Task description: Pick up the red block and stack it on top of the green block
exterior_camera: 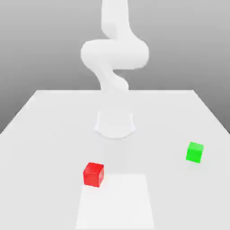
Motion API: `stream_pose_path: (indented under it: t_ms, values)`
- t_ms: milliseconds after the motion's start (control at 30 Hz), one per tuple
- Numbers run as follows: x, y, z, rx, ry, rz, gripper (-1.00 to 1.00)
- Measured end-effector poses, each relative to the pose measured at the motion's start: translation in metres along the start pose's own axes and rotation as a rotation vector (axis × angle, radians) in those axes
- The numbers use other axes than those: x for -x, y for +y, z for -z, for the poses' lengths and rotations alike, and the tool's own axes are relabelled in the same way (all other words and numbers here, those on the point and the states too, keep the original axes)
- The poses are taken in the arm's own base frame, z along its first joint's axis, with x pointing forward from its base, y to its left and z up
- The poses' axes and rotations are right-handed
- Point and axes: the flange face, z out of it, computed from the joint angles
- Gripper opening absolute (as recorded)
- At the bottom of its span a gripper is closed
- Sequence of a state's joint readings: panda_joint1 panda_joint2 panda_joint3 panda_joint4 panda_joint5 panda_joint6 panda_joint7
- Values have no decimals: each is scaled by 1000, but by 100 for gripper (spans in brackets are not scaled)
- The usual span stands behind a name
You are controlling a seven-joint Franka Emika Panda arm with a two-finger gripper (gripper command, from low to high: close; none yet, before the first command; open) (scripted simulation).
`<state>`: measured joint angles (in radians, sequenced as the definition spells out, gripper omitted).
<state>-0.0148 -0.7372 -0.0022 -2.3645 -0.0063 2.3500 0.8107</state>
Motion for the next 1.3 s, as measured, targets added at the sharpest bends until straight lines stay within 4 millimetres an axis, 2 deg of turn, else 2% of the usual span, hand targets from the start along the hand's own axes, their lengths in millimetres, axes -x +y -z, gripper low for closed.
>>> stream_pose_path:
  t_ms: [133, 300, 433, 567, 633, 767, 800, 1033, 1300]
  values:
    - [17, 39, -97, 125, -85, -40, 0]
    - [56, 107, -197, 276, -195, -95, 0]
    - [104, 177, -258, 403, -293, -148, 0]
    - [167, 257, -305, 534, -402, -208, 0]
    - [189, 282, -325, 566, -429, -224, 0]
    - [209, 304, -351, 577, -437, -227, 0]
    - [214, 308, -357, 577, -437, -227, -100]
    - [215, 309, -358, 577, -437, -228, -100]
    - [191, 277, -315, 572, -443, -208, -100]
